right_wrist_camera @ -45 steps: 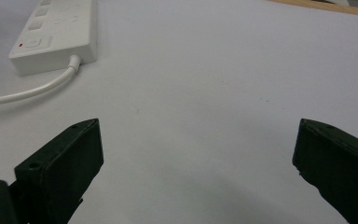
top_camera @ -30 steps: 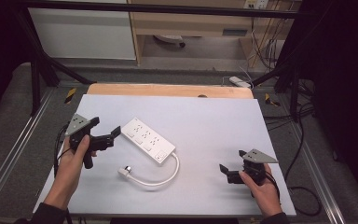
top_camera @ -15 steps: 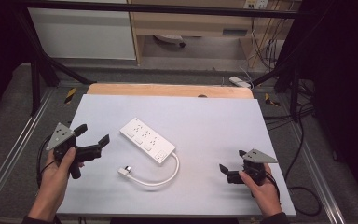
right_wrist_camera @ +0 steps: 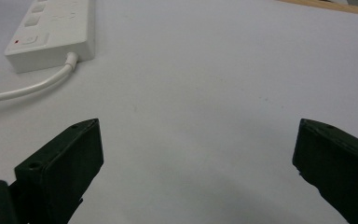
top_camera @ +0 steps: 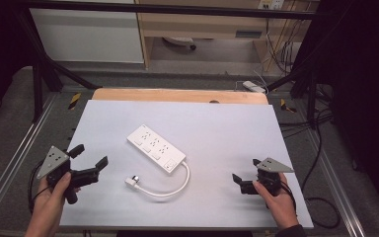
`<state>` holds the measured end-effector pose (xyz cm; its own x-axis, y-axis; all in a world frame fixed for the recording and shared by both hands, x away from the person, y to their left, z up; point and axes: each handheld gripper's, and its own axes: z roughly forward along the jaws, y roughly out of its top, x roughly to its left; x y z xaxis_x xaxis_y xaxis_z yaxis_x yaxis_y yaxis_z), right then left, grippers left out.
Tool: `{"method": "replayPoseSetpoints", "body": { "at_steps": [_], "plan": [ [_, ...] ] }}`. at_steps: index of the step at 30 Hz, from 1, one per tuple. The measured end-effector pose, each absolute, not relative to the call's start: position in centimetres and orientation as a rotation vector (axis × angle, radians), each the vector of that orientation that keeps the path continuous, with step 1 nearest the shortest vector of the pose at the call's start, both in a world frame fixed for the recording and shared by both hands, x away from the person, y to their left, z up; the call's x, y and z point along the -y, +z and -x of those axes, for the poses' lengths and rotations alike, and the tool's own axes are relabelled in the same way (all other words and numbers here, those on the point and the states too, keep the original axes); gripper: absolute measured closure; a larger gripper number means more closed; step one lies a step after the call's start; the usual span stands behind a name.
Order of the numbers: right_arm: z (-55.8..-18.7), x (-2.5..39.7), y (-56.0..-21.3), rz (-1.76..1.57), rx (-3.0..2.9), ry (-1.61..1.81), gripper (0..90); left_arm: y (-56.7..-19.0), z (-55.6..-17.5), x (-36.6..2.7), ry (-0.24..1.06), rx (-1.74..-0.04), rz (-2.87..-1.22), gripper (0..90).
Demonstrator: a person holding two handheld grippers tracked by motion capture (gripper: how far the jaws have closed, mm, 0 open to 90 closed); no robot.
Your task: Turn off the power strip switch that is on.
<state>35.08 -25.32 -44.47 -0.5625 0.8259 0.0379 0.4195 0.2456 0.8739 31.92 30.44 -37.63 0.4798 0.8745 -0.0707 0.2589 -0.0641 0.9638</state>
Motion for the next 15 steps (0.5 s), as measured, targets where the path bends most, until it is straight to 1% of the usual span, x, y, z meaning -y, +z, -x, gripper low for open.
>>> {"method": "replayPoseSetpoints", "body": {
  "at_steps": [5,9,15],
  "plan": [
    [-35.1,25.4,-44.5,-1.137,-2.088,1.259,2.1,-38.8,-31.1,-30.3,0.665,-1.0,-1.611,5.2],
    [-35.1,25.4,-44.5,-1.135,-2.088,1.256,2.2,-40.7,-30.4,-29.9,0.635,-1.013,-1.641,5.3],
    [-35.3,25.5,-44.6,-1.165,-2.085,1.219,2.3,-42.9,-29.3,-29.5,0.608,-1.008,-1.715,5.4]
  ]
}}
